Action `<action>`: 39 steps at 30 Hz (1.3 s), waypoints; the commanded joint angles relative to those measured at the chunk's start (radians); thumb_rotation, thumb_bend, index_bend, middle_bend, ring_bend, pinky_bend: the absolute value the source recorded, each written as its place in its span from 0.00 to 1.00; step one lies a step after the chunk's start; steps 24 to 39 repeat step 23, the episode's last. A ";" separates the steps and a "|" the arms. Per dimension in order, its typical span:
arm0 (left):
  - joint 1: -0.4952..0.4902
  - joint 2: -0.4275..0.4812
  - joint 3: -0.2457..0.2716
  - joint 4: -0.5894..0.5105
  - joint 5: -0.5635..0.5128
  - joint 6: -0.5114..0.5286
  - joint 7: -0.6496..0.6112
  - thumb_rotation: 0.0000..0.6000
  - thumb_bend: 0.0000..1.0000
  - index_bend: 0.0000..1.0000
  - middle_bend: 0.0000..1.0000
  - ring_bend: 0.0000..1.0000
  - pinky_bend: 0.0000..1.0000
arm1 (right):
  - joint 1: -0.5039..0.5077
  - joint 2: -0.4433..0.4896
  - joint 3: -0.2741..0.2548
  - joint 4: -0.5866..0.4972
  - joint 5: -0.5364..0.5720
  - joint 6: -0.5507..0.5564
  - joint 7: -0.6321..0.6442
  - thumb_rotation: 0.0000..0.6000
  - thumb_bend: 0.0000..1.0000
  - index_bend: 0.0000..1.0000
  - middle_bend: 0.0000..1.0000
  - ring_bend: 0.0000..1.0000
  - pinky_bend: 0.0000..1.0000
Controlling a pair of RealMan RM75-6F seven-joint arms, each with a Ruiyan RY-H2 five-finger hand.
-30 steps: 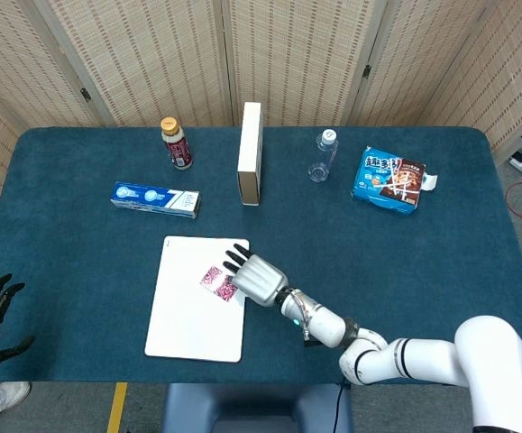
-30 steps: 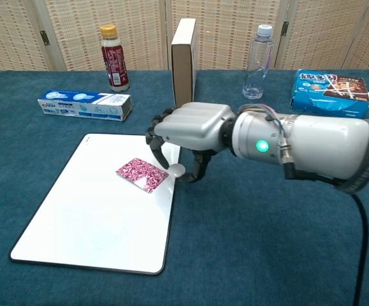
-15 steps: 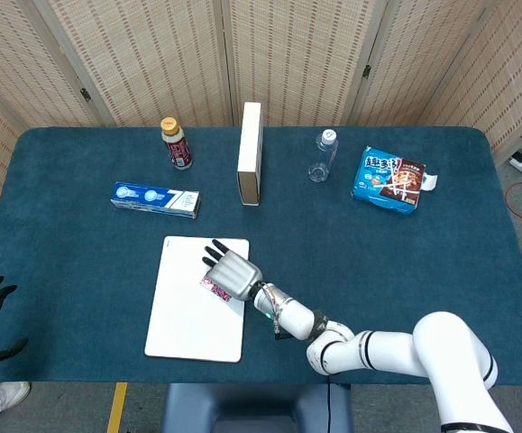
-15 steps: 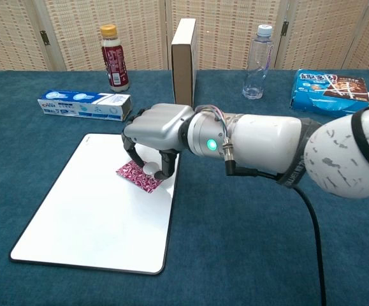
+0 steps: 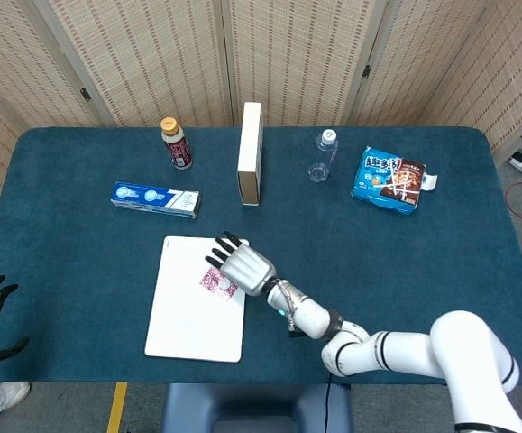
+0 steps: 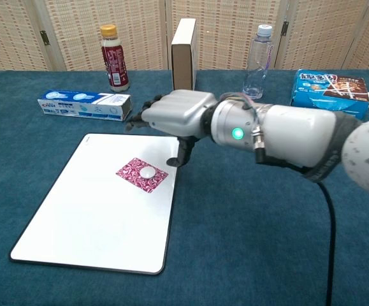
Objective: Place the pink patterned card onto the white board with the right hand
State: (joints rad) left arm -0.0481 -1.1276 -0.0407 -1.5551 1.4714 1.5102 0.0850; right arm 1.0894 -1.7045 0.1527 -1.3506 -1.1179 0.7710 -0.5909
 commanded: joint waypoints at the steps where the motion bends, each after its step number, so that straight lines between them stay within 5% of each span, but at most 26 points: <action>1: -0.004 -0.001 -0.003 0.000 0.003 -0.001 -0.002 1.00 0.18 0.21 0.12 0.07 0.00 | -0.092 0.118 -0.051 -0.116 -0.035 0.107 0.002 1.00 0.36 0.11 0.16 0.04 0.00; 10: -0.032 -0.011 -0.016 -0.022 0.031 -0.003 0.012 1.00 0.18 0.21 0.12 0.07 0.00 | -0.369 0.393 -0.170 -0.364 -0.132 0.442 0.061 1.00 0.36 0.11 0.16 0.05 0.00; 22: -0.069 -0.042 -0.029 -0.077 0.058 -0.011 0.089 1.00 0.18 0.20 0.12 0.07 0.00 | -0.701 0.545 -0.287 -0.347 -0.302 0.776 0.284 1.00 0.36 0.11 0.16 0.05 0.00; 39: -0.071 -0.044 -0.029 -0.080 0.060 -0.011 0.093 1.00 0.18 0.20 0.12 0.07 0.00 | -0.720 0.549 -0.290 -0.343 -0.309 0.791 0.296 1.00 0.36 0.11 0.16 0.05 0.00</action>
